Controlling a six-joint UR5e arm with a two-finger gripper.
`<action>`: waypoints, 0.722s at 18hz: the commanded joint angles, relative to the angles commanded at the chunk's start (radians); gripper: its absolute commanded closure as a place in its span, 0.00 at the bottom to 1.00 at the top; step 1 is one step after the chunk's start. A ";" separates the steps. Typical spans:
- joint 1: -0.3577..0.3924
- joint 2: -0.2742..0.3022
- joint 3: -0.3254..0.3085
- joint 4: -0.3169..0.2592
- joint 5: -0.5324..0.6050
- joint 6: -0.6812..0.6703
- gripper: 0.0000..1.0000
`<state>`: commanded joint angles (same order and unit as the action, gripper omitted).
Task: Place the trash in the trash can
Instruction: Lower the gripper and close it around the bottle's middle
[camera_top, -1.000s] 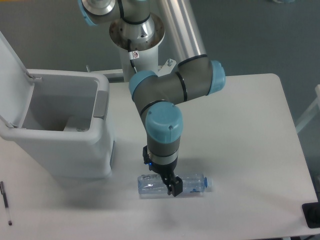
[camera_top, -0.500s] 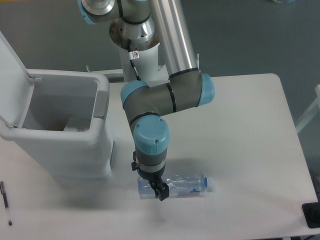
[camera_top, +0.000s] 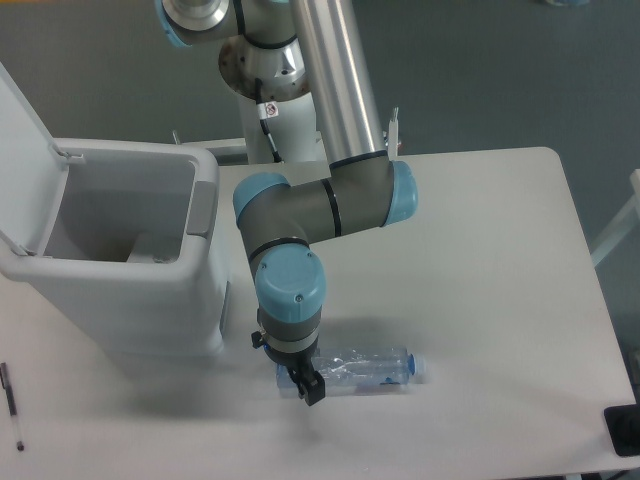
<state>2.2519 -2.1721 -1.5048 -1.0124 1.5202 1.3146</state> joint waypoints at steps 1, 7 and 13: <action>-0.002 -0.006 -0.002 0.002 0.000 0.006 0.03; -0.008 -0.021 -0.003 0.008 0.018 0.006 0.06; -0.028 -0.040 0.006 0.009 0.124 0.002 0.19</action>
<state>2.2243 -2.2120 -1.4987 -1.0032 1.6444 1.3162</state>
